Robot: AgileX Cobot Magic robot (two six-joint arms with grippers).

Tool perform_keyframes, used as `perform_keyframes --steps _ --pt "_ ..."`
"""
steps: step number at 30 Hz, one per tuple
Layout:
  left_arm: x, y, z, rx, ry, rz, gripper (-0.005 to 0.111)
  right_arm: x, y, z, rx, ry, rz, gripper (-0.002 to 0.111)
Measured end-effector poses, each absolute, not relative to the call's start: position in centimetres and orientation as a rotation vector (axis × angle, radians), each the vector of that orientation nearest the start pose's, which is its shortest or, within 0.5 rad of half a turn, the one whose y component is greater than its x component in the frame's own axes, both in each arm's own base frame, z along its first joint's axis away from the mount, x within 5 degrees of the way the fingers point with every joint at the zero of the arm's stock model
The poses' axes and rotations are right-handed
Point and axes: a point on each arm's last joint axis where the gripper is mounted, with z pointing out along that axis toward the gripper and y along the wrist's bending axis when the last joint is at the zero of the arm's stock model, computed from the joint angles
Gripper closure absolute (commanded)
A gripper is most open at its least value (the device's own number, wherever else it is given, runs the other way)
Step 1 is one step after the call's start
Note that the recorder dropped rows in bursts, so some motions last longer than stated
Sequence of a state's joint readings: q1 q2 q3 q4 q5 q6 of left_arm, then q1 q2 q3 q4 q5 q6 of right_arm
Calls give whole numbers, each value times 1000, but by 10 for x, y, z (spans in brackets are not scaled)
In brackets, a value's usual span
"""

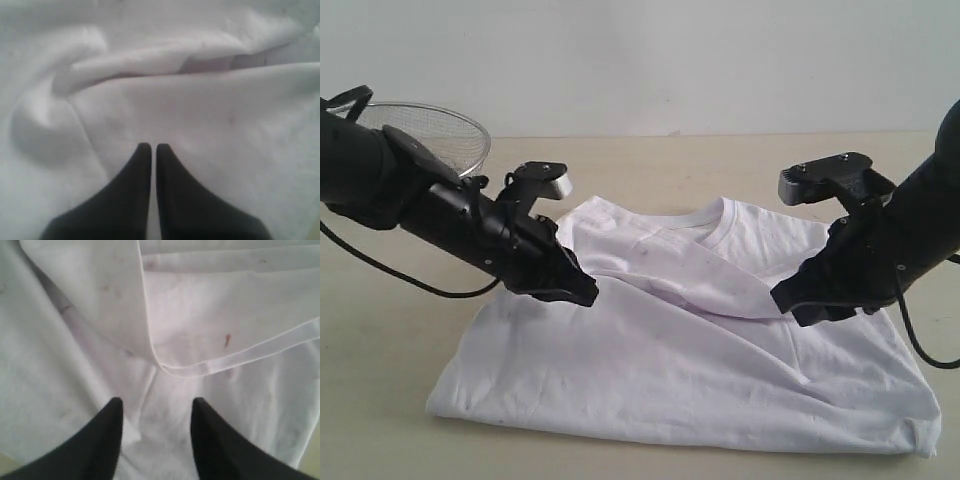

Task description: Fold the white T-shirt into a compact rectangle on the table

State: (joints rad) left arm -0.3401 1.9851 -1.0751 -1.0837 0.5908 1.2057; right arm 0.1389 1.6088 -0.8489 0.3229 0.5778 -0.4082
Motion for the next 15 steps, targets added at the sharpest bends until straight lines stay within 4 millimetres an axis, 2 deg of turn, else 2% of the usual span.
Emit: perform_keyframes --steps 2,6,11,15 --pt "333 -173 125 866 2485 -674 102 285 56 178 -422 2762 244 55" --pt "341 -169 124 816 2464 -565 102 296 55 168 -396 2718 206 55" --pt "343 -168 123 802 2461 -537 102 302 55 158 -370 2700 201 55" --pt "343 -168 111 808 2492 -534 102 303 60 158 -411 2677 261 55"
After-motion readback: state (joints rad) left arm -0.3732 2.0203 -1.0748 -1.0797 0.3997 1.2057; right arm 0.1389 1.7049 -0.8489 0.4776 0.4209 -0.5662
